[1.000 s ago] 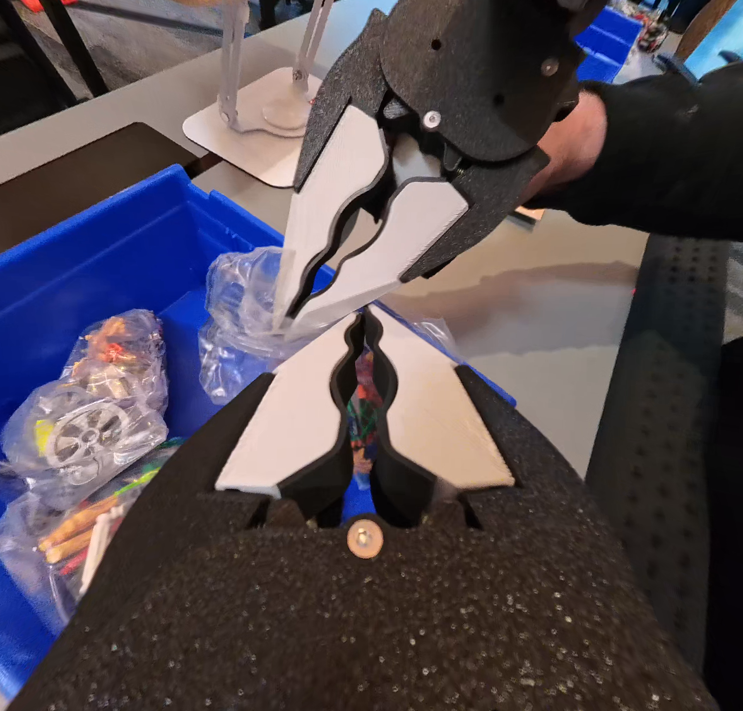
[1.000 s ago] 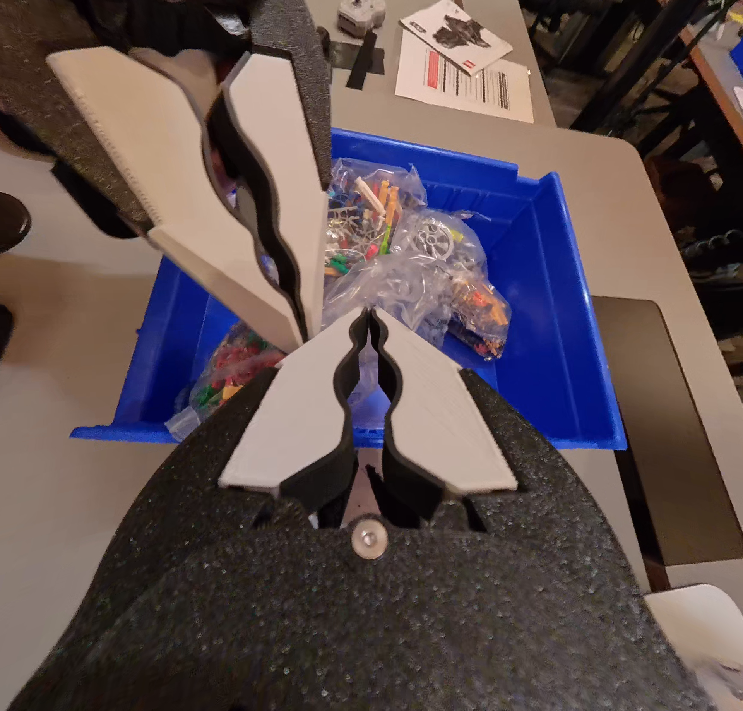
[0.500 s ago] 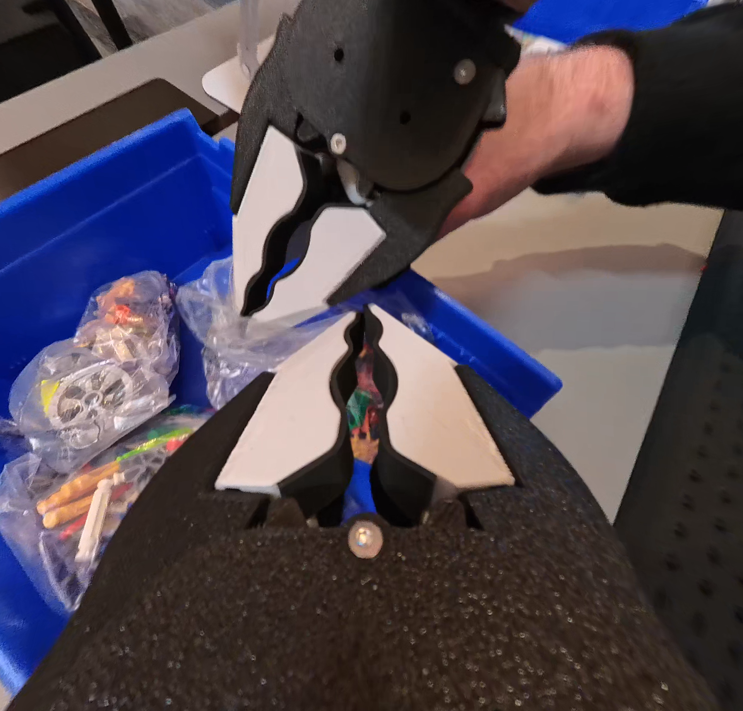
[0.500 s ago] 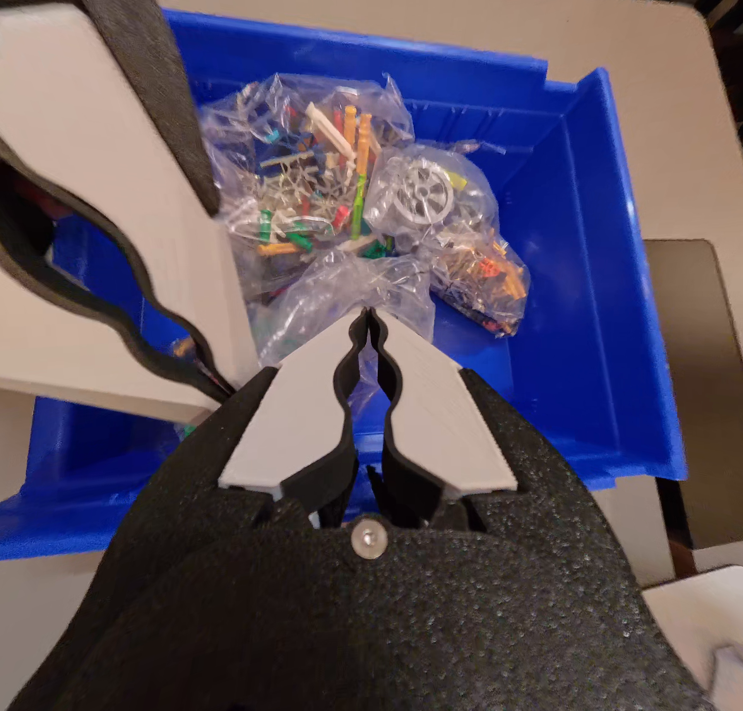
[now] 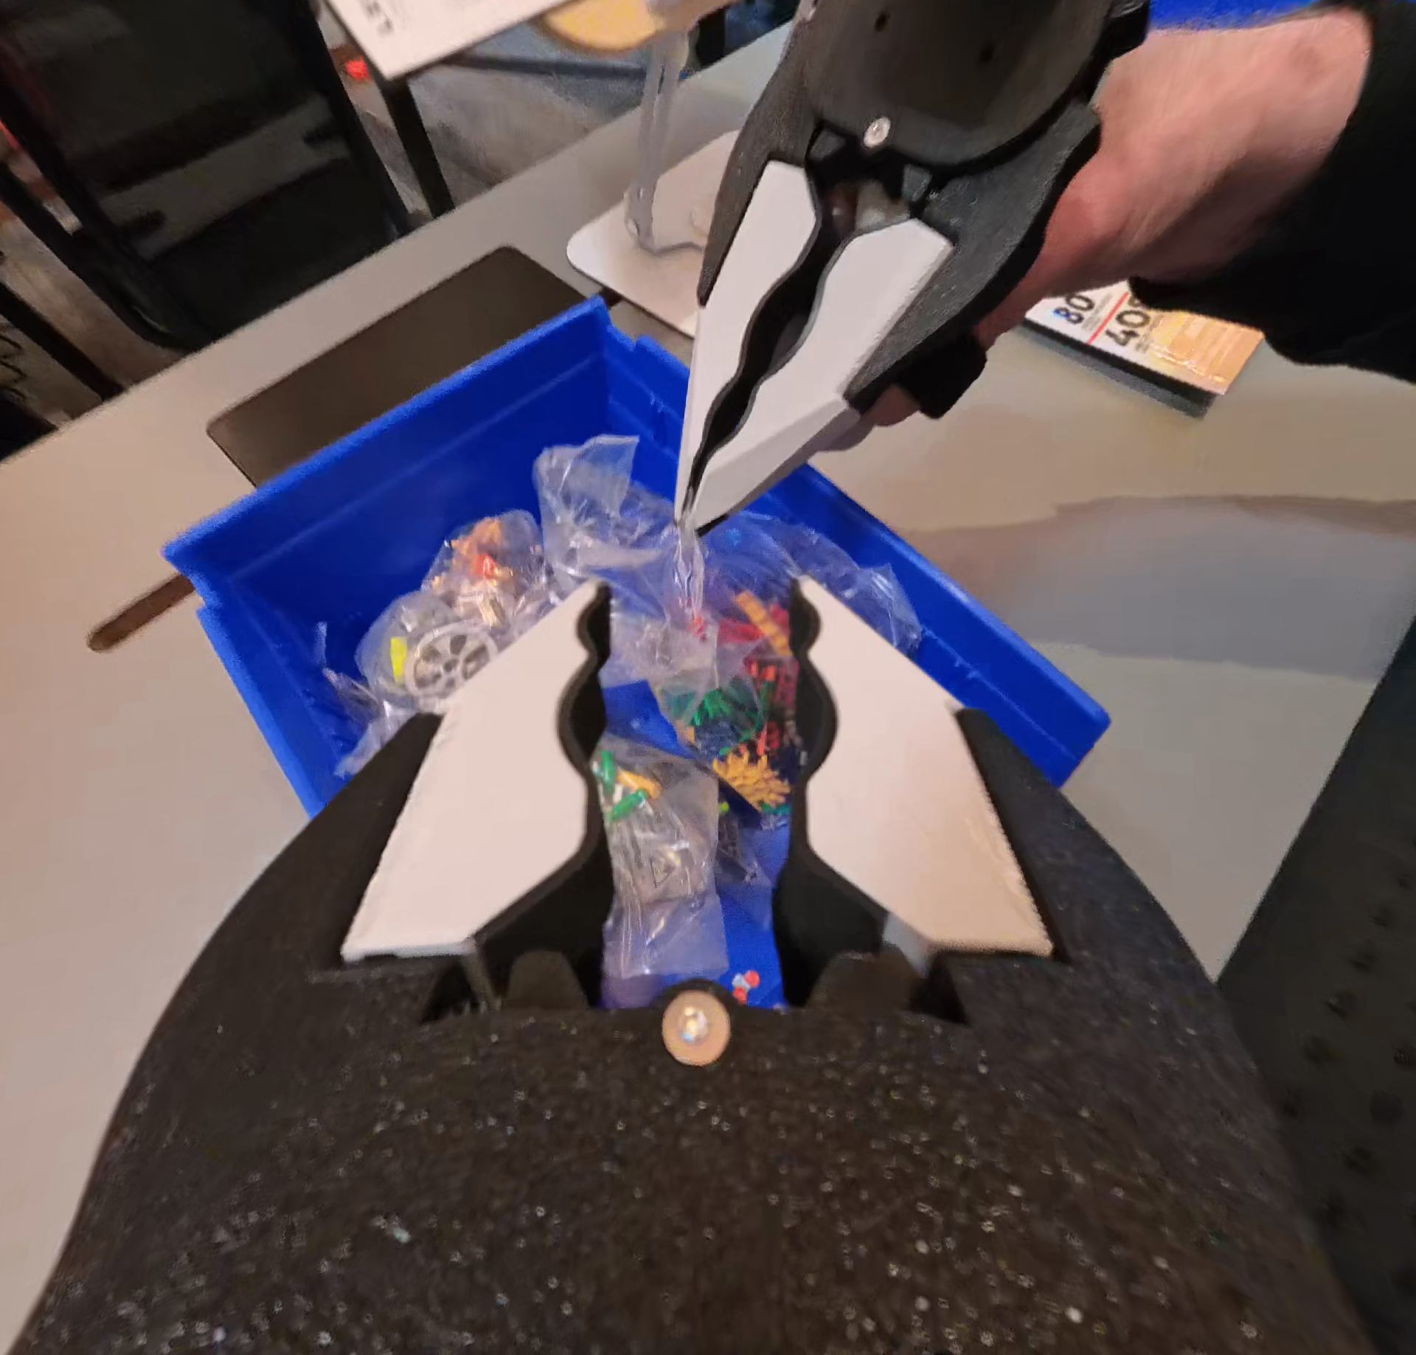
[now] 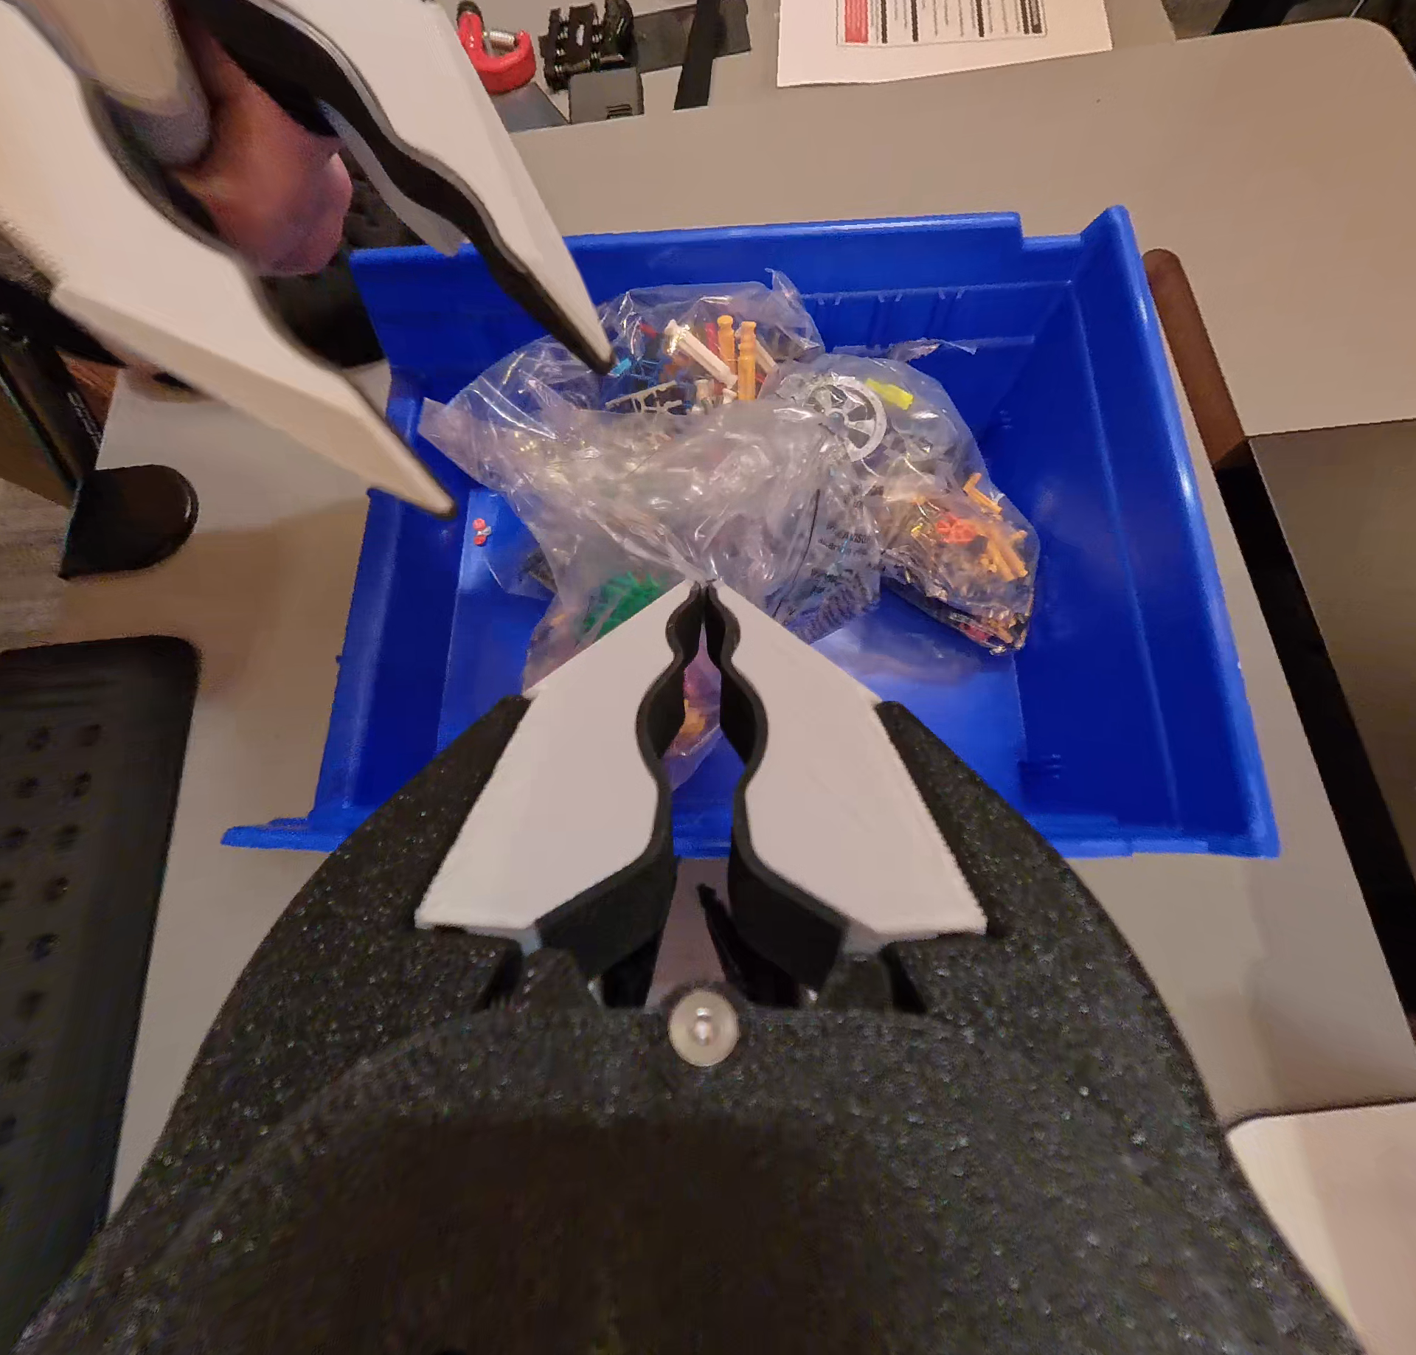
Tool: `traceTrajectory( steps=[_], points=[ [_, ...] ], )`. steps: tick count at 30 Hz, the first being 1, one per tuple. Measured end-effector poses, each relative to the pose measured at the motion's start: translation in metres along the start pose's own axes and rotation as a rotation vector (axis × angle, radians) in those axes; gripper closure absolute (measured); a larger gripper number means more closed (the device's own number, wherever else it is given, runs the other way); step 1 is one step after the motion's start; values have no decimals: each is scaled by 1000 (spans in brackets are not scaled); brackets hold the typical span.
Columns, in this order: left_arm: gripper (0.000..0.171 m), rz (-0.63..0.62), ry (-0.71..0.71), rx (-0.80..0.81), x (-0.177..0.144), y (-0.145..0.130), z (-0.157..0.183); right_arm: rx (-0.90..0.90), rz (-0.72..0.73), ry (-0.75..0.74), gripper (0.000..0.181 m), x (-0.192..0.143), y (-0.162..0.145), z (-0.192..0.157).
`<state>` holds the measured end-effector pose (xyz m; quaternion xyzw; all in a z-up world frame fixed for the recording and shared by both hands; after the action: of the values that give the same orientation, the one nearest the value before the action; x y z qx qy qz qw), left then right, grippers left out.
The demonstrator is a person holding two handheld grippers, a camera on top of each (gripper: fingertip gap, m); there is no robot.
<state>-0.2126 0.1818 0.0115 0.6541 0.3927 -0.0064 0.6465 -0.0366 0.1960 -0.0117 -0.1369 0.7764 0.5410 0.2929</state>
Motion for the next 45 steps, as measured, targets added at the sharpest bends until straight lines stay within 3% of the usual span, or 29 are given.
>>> traceTrajectory(
  steps=[4,6,9,12,14,17,21,33,45],
  points=[
    [123,-100,73,162,20,3,20,-6,20,22,181,-3,2,-5],
    [135,-144,116,209,30,-1,22,-8,35,44,181,-5,4,-9],
    [171,-134,91,172,34,-4,21,-10,68,79,181,-11,3,-11],
    [171,-139,53,157,37,-6,22,-75,55,42,181,-12,0,-16],
    [171,-134,36,131,37,-5,22,-141,49,10,156,-14,2,-23],
    [171,-125,-28,68,36,-5,23,-243,-19,-44,142,-8,2,-28],
    [171,-99,-99,-16,33,-4,19,-285,-29,-104,157,-5,1,-22],
    [171,-82,-337,-107,39,-9,24,-272,-69,-9,180,23,-1,-15],
    [171,-124,-318,-68,48,-21,38,-200,-199,-12,181,56,-8,0]
  ],
)
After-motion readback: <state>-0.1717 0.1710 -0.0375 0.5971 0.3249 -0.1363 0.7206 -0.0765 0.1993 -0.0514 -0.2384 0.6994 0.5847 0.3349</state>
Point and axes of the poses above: each gripper's, where its closed fingertips meet, x out along the fingers, y out of its top, z = x × y across the jaws, the point moved 10 cm from there along -x, back along the fingers, and after that the axes turned 15 degrees about y, right-handed, at the moved point
